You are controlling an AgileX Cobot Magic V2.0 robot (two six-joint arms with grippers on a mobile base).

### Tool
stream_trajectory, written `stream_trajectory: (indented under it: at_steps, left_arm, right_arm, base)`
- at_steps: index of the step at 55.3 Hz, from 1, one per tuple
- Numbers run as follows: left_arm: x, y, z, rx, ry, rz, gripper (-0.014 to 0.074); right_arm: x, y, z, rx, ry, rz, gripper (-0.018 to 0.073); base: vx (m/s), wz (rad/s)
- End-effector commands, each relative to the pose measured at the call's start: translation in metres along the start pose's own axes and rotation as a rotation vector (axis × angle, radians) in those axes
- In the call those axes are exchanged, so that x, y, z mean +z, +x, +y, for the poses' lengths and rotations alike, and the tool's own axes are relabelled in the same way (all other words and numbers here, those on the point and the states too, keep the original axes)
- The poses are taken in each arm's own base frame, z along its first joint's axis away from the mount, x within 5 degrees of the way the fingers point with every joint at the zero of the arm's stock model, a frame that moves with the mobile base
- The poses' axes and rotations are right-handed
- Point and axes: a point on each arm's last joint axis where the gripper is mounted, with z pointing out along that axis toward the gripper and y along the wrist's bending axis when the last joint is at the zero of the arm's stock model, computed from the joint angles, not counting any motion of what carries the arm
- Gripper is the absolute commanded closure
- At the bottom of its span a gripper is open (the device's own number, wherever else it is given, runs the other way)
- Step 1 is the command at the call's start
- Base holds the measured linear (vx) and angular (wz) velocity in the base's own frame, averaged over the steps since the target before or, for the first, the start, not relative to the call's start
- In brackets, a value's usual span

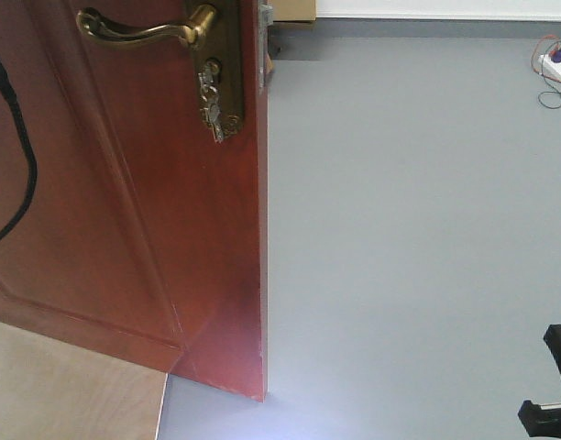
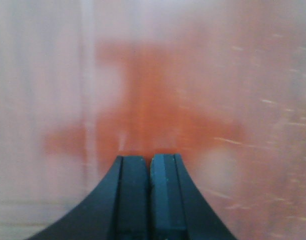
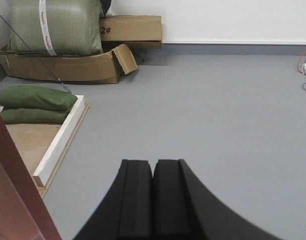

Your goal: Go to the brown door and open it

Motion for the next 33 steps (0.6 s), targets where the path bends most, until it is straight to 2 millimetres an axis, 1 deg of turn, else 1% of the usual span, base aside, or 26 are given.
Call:
stream_trajectory:
  at_steps: [1, 33]
  left_arm:
    - [-0.0081, -0.0251, -0.0046, -0.005, 0.026, -0.127, 0.046]
    - [-0.0081, -0.0251, -0.0046, -0.005, 0.026, -0.127, 0.046]
  right_arm:
    - [-0.0001, -0.0058, -0.0003, -0.01, 0.003, -0.078, 0.0559]
    - [-0.0002, -0.0063, -0.0004, -0.01, 0.003, -0.083, 0.0559]
  base:
    - [0.19, 0.01]
    - [0.16, 0.02]
